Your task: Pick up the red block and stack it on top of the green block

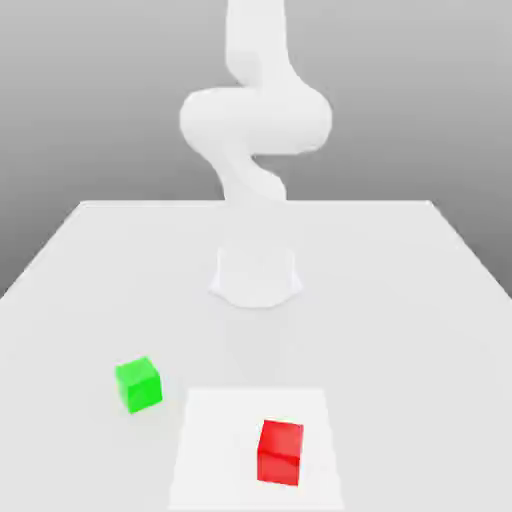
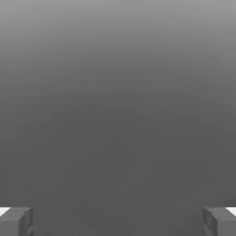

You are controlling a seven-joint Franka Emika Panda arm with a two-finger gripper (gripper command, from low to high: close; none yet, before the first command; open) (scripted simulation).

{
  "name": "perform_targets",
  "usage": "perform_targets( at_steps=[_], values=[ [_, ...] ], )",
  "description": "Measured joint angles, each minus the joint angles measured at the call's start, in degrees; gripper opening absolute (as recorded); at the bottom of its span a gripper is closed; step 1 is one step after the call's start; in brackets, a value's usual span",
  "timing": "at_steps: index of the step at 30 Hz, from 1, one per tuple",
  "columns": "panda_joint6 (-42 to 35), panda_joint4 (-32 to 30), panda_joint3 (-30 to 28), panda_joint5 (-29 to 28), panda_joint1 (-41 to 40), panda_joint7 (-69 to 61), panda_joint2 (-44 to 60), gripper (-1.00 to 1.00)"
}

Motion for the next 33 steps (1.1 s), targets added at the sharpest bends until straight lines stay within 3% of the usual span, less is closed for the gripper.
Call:
perform_targets(
  at_steps=[22,28,29,33],
  values=[
    [20.97,-14.39,4.86,-1.98,-1.83,13.09,45.97,0.0],
    [30.6,-13.56,3.02,-4.16,-0.38,15.31,58.43,0.0],
    [31.54,-13.4,2.73,-4.44,-0.15,15.53,59.54,-1.0],
    [31.58,-13.41,2.74,-4.51,-0.17,15.6,59.54,-1.0]
  ],
)
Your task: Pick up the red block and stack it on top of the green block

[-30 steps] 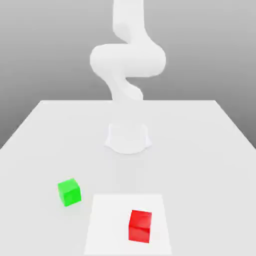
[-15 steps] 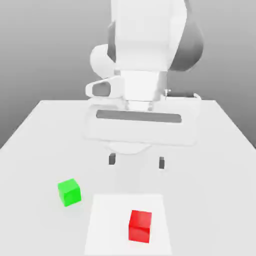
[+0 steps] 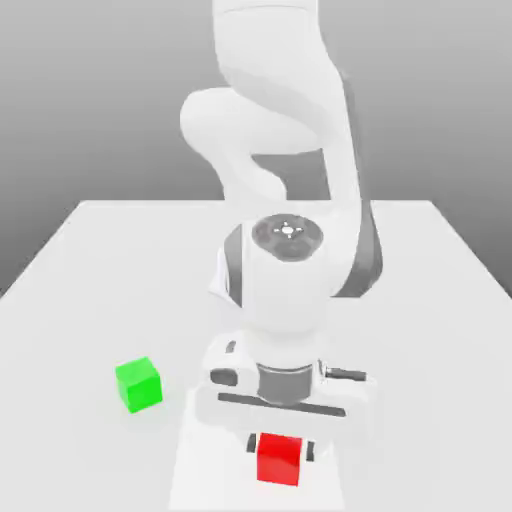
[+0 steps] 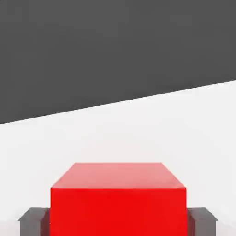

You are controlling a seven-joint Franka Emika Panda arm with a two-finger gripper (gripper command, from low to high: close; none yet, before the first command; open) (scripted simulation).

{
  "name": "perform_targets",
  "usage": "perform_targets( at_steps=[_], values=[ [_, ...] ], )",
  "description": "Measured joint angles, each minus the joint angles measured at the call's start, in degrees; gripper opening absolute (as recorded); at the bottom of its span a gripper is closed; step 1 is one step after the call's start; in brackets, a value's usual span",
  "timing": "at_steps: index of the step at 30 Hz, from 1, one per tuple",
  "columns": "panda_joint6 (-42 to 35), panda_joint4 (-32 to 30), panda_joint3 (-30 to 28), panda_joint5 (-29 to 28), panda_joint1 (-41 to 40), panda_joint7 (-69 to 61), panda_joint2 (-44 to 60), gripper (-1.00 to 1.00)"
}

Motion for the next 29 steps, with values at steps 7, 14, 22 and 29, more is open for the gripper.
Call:
perform_targets(
  at_steps=[7,14,22,29],
  values=[
    [-6.12,-1.13,1.03,2.19,-0.56,-1.61,-7.29,-1.0],
    [-11.09,-10.54,-6.46,1.87,-12.93,5.34,-21.61,-1.0],
    [-5.74,-18.22,-12.1,2.89,-20.57,10.71,-24.09,-1.0],
    [1.37,-18.0,-11.38,6.4,-20.41,8.34,-16.7,1.0]
  ],
)
